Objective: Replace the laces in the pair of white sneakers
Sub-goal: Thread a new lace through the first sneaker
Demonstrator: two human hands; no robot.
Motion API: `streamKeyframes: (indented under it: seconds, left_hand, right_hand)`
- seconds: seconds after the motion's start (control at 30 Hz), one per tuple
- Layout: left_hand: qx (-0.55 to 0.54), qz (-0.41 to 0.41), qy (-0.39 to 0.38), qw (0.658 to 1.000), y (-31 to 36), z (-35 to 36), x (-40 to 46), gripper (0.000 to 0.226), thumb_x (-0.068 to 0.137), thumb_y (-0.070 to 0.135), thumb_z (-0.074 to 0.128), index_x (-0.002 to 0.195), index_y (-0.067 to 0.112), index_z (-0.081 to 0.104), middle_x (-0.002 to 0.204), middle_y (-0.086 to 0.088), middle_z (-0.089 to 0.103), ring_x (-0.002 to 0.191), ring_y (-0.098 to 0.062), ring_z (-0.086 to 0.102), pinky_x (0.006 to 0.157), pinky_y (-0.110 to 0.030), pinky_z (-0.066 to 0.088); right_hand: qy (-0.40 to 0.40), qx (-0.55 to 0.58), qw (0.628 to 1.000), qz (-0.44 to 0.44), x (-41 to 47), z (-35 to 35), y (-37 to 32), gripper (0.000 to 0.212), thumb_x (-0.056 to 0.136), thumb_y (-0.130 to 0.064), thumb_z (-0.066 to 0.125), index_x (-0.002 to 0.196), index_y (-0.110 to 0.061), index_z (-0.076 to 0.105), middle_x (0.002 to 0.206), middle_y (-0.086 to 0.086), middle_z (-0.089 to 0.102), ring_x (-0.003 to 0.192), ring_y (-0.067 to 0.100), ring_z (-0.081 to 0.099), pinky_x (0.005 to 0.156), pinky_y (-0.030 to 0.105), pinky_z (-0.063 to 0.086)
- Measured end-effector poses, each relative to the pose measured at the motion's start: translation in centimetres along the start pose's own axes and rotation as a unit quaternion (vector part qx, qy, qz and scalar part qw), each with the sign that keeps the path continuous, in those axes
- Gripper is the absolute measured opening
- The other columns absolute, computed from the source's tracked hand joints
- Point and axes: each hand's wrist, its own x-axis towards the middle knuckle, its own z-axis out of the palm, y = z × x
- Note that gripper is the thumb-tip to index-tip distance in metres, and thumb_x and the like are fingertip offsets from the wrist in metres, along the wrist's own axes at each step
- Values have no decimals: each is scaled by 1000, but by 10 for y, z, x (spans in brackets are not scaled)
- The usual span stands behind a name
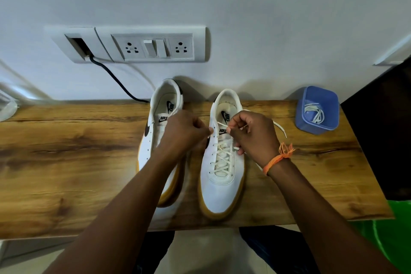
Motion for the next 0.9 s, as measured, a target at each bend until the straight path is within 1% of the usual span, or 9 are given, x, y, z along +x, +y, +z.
streamKeyframes:
  seconds: [0.1,0.23,0.3,0.37,0.43,0.53,0.6,0.67,0.9]
  left_hand:
    - [89,28,4,996,3,12,-7,39,68,46,86,64,11,71,57,-1,66,55,-15,65,57,-34,56]
    - [73,16,37,997,3,24,-10,37,65,40,89,59,8,69,51,0,62,47,-9,56,44,-22,41]
    - [21,-14,25,999,1,24,-10,29,67,30,88,61,7,72,53,-2,66,47,-10,59,46,-16,43]
    - [-57,-57,7,997,0,22,-9,20,70,19,85,65,3,74,57,-10,69,53,-18,66,58,-26,58]
    - [-158,-112,-15,981,1,18,-8,14,72,6,82,73,-6,73,70,-23,71,61,-31,70,67,-42,63]
    - [-256,-181,-58,948,6,9,-10,15,78,-8,75,88,-17,68,91,-33,69,69,-34,68,65,-39,62]
    - [-276,-201,-73,937,8,6,-11,19,80,-11,72,96,-20,65,93,-32,69,68,-31,68,62,-36,61]
    - [-275,-209,-77,935,9,6,-10,19,81,-11,70,97,-20,65,89,-28,69,66,-28,68,60,-34,61]
    - [-279,-215,-84,932,7,7,-7,17,81,-12,70,96,-18,65,82,-22,67,68,-27,68,60,-33,61]
  right_hand:
    - [1,-56,998,-24,0,3,0,20,86,-8,70,105,-13,74,84,5,71,59,15,63,63,32,58]
    - [13,-62,998,-29,-2,6,1,5,83,-9,73,87,-12,76,78,3,72,62,14,62,68,31,56]
    - [19,-86,995,-41,-3,10,1,4,82,-9,73,82,-13,75,77,1,70,66,11,61,66,23,50]
    - [22,-113,992,-45,-4,13,1,7,83,-7,71,80,-14,71,81,0,67,72,11,58,64,11,39]
    - [22,-132,990,-37,-6,16,1,9,83,-7,71,80,-15,69,89,0,60,78,13,56,63,7,33]
    - [19,-150,988,-18,-12,22,-3,6,83,-10,74,81,-14,70,101,-1,48,84,13,54,68,18,48]
    - [17,-157,987,-17,-16,27,-7,5,85,-11,72,81,-13,69,106,-1,45,85,16,57,71,29,54]
    - [19,-162,986,-19,-19,30,-10,5,86,-11,69,81,-13,68,109,0,44,86,18,59,72,34,56]
    - [8,-183,983,-7,-18,32,-16,5,89,-14,66,86,-10,69,113,3,47,88,22,61,75,34,57]
